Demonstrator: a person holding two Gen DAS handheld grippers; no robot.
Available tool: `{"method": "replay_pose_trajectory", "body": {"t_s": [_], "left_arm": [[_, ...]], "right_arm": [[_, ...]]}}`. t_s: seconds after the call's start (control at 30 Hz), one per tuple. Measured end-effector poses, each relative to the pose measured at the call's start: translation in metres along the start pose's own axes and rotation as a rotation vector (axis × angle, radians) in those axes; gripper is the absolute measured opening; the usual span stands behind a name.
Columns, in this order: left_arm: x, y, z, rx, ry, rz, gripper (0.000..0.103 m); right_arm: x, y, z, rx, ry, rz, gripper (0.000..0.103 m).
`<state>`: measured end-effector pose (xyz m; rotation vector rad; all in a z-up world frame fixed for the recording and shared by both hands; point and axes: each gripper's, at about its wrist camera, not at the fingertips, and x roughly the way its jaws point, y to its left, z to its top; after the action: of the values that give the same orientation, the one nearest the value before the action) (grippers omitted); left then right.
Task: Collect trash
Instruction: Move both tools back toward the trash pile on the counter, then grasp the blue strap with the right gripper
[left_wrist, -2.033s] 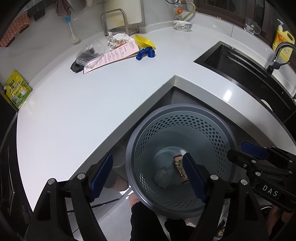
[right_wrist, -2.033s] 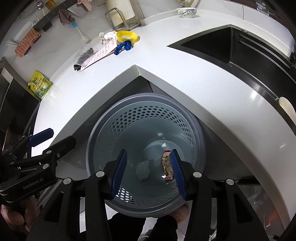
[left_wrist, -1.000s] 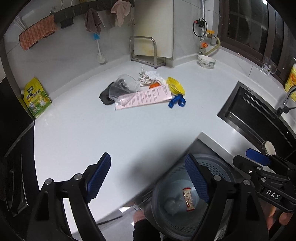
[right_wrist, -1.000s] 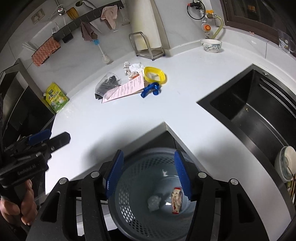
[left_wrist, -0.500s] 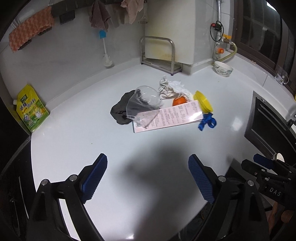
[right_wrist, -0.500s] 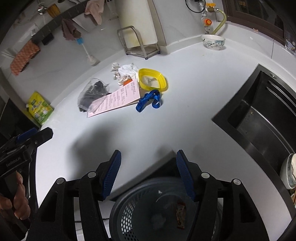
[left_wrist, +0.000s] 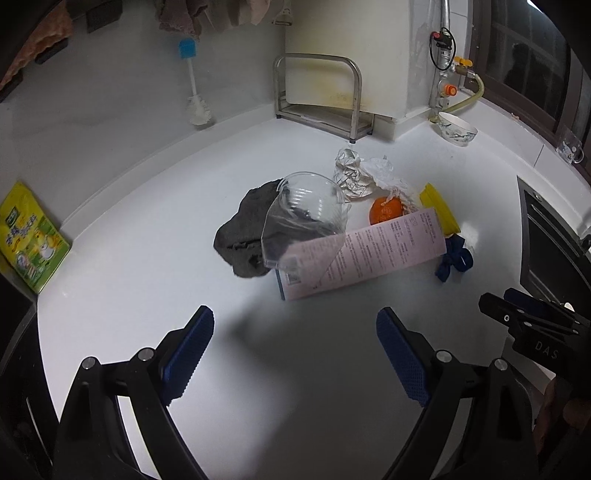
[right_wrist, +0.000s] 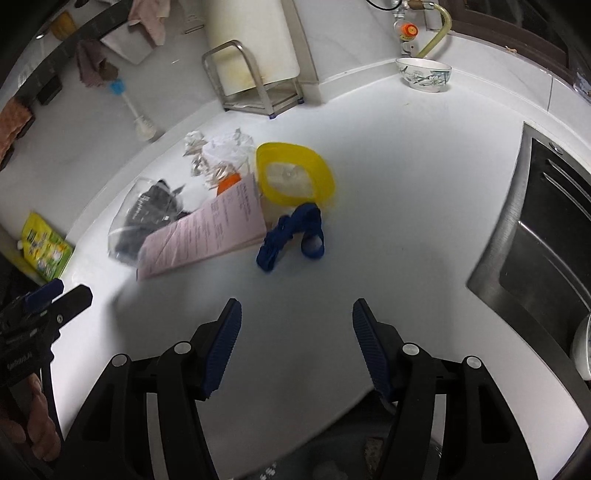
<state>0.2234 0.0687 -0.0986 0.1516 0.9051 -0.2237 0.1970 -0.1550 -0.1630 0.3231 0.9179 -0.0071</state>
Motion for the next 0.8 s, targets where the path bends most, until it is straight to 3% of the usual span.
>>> {"method": "replay_pose_trajectory", "body": {"t_s": [0.4,0.8], "left_arm": [[0.029,-0.004,0.02,0.046,-0.004,-0.065,0.088],[0.039,-0.006,0.026,0.053,-0.002,-0.094,0.088]], "right_arm": [[0.036,0.002,0.031,0.015,-0.014,-0.031,0.06],[0.058,0.011,0.042,-0.057,-0.008,-0.067,0.06]]}}
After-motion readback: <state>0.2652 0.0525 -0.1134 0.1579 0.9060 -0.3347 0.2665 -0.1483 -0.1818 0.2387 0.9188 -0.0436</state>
